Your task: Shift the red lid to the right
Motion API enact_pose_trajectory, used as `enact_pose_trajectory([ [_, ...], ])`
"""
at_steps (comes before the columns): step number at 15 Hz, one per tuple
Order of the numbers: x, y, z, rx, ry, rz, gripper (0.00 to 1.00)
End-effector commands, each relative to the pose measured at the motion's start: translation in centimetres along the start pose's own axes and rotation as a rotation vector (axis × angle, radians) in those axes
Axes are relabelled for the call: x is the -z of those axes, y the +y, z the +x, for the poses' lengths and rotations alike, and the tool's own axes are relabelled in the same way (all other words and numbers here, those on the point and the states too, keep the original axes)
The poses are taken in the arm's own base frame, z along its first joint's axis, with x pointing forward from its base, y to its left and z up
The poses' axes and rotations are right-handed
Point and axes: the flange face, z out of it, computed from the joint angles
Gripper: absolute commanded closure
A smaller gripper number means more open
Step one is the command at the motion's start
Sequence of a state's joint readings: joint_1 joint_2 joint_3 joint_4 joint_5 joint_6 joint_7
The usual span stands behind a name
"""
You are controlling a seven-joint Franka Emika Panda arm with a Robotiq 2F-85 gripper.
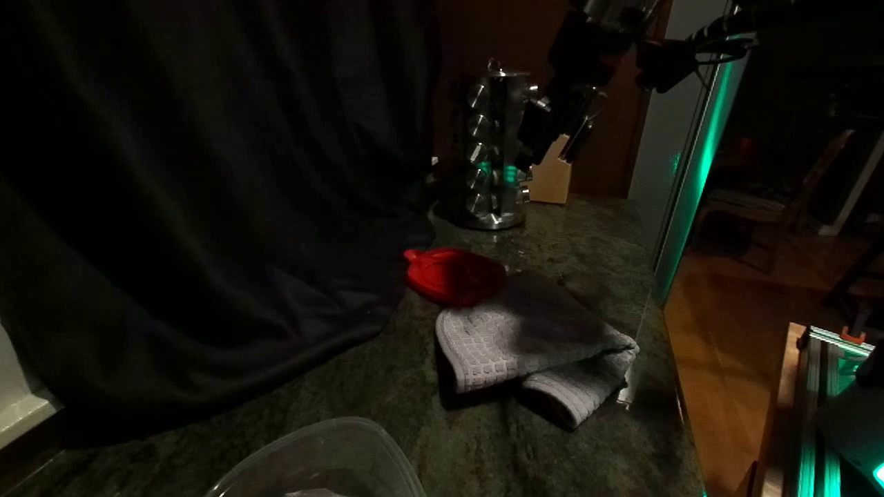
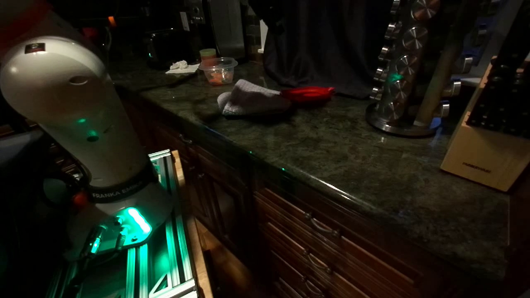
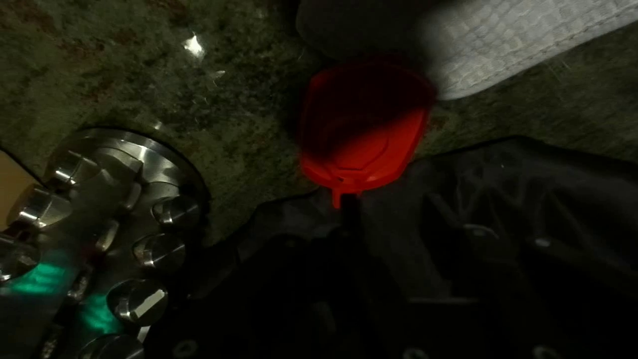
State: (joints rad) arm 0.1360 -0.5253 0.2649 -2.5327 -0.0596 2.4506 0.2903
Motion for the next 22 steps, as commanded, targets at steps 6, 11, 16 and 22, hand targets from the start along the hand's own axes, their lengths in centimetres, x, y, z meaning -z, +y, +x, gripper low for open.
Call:
enact_pose_trajectory([
  [6,1.4,-1.2,-0.1,-0.026,-0.216,0.142,0.14],
  [11,5.8,-2.3,1.3,-0.047,-0.446,0.196,0.00],
  [16,7.3,-1.2,1.0,-0.102,-0.512,0.113,0.00],
  [22,6.8,-1.1,1.4,-0.119,-0.530,0.098,0.00],
])
